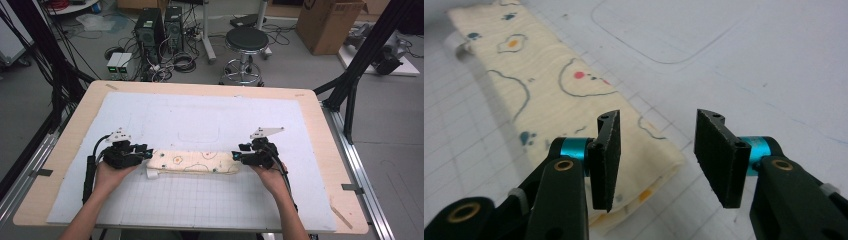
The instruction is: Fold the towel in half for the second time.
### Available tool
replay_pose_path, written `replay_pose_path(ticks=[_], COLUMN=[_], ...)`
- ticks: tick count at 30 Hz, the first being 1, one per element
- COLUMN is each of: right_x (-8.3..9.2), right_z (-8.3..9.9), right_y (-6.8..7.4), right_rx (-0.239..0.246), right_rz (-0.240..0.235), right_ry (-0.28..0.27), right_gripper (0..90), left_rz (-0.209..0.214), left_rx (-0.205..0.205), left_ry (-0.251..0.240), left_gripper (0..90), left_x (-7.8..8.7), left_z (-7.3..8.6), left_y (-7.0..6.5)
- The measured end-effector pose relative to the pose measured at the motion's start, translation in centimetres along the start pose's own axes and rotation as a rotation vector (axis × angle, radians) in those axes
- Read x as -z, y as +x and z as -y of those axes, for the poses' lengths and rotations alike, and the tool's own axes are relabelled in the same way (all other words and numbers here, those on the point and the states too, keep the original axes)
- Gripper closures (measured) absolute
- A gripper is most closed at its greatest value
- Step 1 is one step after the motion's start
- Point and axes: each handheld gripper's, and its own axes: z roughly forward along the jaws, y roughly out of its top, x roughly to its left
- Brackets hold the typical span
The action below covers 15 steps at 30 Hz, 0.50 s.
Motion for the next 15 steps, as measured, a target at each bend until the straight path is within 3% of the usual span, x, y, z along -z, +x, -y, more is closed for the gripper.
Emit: replay_pose_path(ticks=[4,9,15], right_x=[-0.7,-1.6,-2.2], right_z=[0.3,0.7,0.8], right_y=[-0.7,-1.1,-1.0], right_rx=[-0.038,-0.072,-0.077], right_rz=[0.004,-0.026,-0.061], right_ry=[0.031,0.07,0.091], right_gripper=[50.8,51.8,64.6], left_rz=[0.008,0.029,0.049], left_rx=[0.025,0.04,0.063], left_ry=[0.036,0.09,0.12], left_gripper=[59.2,59.1,63.6], left_x=[-1.0,-2.2,-2.3], left_z=[-0.2,-0.3,-0.1], left_y=[0.4,0.1,0.5])
